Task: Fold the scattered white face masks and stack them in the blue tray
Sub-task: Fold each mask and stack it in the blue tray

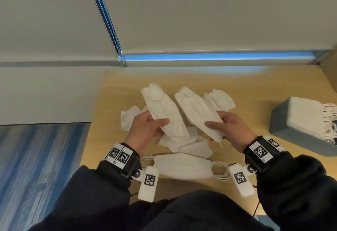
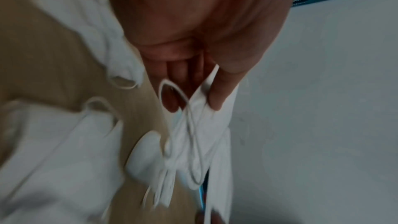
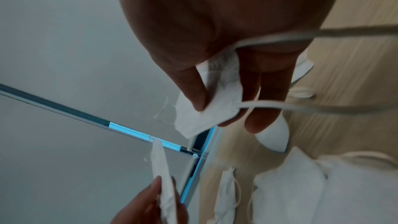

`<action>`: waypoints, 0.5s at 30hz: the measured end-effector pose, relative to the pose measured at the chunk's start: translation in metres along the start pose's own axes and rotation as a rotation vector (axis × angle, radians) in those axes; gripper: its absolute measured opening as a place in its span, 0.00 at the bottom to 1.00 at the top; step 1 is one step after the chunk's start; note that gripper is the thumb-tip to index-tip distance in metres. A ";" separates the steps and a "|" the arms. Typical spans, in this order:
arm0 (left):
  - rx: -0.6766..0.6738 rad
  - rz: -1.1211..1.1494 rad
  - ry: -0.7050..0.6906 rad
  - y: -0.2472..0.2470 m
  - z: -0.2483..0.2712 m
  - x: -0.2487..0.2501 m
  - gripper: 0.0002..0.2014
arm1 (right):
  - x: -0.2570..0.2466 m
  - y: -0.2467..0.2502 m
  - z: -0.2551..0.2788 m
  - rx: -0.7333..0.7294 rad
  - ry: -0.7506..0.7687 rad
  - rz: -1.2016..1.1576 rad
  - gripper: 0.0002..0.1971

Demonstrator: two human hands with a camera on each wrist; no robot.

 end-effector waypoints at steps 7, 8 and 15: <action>0.004 0.229 0.163 -0.004 0.025 -0.042 0.11 | -0.002 -0.032 0.001 -0.043 -0.026 -0.006 0.07; 0.008 0.236 0.162 -0.004 0.027 -0.043 0.12 | -0.002 -0.034 0.002 -0.047 -0.019 -0.001 0.07; 0.055 0.276 0.132 0.003 0.032 -0.039 0.12 | -0.002 -0.032 0.006 -0.038 0.000 -0.001 0.07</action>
Point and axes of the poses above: each hand's wrist, its own z-axis away from the middle knuckle, its own y-axis out of the back of the hand, x = y × z, the point moved 3 cm from there along -z, towards the middle knuckle, and after that the axes turned 9 degrees about y, right-handed, at the moved point
